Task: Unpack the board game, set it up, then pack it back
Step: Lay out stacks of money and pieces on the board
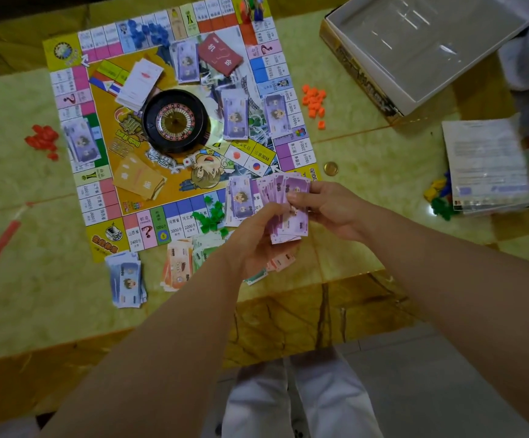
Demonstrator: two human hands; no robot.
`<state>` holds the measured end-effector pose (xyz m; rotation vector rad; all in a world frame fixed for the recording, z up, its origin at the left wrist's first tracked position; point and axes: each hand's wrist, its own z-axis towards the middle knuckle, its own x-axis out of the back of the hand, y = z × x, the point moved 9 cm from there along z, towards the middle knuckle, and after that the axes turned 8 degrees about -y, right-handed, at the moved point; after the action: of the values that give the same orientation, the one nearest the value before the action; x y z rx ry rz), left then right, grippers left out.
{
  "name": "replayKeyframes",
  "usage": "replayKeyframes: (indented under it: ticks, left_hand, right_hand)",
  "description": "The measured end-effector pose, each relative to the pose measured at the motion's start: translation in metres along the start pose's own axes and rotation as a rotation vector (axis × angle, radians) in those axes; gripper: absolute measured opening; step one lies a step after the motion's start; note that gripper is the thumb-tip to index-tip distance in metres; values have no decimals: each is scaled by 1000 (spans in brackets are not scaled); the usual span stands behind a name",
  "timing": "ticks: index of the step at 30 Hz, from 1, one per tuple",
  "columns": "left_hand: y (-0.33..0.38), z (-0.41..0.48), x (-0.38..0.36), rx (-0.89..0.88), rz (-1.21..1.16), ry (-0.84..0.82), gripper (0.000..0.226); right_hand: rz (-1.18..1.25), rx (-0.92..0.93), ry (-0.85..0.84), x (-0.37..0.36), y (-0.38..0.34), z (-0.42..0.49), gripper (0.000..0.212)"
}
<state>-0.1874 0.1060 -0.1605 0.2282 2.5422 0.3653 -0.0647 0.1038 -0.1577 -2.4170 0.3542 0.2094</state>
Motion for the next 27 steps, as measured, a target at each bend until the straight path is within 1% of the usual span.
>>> replayKeyframes:
  ticks: [2,4,6,8,10,12,14,15,17,19,20,22,24,27]
  left_hand:
    - [1,-2,1,-16,-65,9,15]
    - [0,-2,-2,-8,-77,-7,16]
    - [1,-2,-5,-6,-28,-24,17]
    - [3,-2,-5,-14,77,8,11]
    - [6,-2,-3,-56,116,50,11]
    - [10,0,-1,-102,120,85,13]
    - [11,3,4,-114,166,135,10]
    - [13,2,7,-115,190,151,8]
    - [18,-1,9,-119,157,158,7]
    - [23,-6,14,-135,63,177,17]
    - [26,-8,20,-151,51,207,21]
    - [33,-15,44,-209,93,327,24]
    - [41,-25,71,-281,97,420,26]
    - [49,-35,102,-368,97,478,26]
  right_hand:
    - [-73,-15,-8,-3,-3,2,22]
    - [-126,-24,-4,-4,-6,3,12]
    - [-102,-17,2,-4,-9,4,8]
    - [-85,-14,15,-1,-10,4,8]
    - [-102,-15,31,2,-11,4,7]
    - [-104,15,59,4,-13,6,15]
    - [-106,36,115,8,-14,7,25]
    - [-122,40,134,9,-15,6,25]
    - [-169,41,147,6,-16,8,22]
    - [-206,38,135,0,-16,13,14]
    - [-216,28,123,-4,-16,16,11]
    - [-209,-1,108,-13,-16,26,10]
    - [-188,-13,137,-18,-17,35,11]
    - [-217,-23,164,-28,-17,53,10]
